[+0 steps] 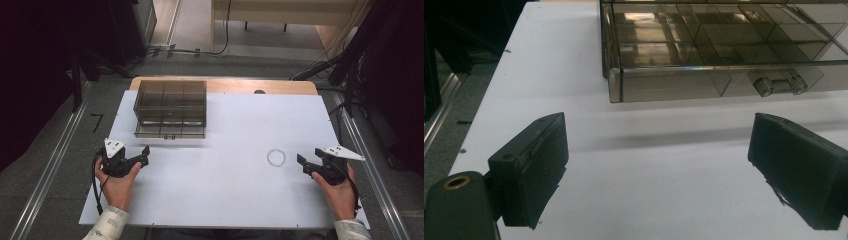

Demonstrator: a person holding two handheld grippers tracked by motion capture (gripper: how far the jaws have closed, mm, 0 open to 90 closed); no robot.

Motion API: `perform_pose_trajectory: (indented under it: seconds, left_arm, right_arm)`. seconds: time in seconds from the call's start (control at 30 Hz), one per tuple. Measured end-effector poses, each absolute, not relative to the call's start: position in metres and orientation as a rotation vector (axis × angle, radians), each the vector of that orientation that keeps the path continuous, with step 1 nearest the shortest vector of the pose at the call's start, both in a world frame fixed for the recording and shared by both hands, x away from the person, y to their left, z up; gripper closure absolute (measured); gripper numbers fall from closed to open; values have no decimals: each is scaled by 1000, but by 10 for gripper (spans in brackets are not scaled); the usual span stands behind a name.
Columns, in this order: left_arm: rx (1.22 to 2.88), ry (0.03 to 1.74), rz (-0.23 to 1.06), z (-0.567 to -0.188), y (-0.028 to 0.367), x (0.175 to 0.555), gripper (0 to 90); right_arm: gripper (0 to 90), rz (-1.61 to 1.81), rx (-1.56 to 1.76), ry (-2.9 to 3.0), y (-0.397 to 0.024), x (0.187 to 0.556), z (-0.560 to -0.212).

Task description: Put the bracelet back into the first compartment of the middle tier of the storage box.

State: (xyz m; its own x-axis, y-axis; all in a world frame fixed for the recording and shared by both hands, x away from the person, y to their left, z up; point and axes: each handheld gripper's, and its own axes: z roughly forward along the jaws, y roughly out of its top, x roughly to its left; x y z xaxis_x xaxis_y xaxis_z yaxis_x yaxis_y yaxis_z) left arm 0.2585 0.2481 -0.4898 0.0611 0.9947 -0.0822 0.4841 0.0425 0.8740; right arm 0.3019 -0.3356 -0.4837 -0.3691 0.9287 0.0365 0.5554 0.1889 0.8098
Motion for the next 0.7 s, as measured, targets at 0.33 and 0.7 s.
perform_pose_trajectory:
  seconds: [0.33, 0.7]
  left_arm:
    - [1552, 1533, 820, -490, 248, 258, 98]
    - [1555, 1530, 819, -490, 247, 259, 98]
  right_arm:
    - [249, 1032, 1358, 2050, -321, 305, -489]
    - [283, 1012, 1346, 2068, -315, 309, -492]
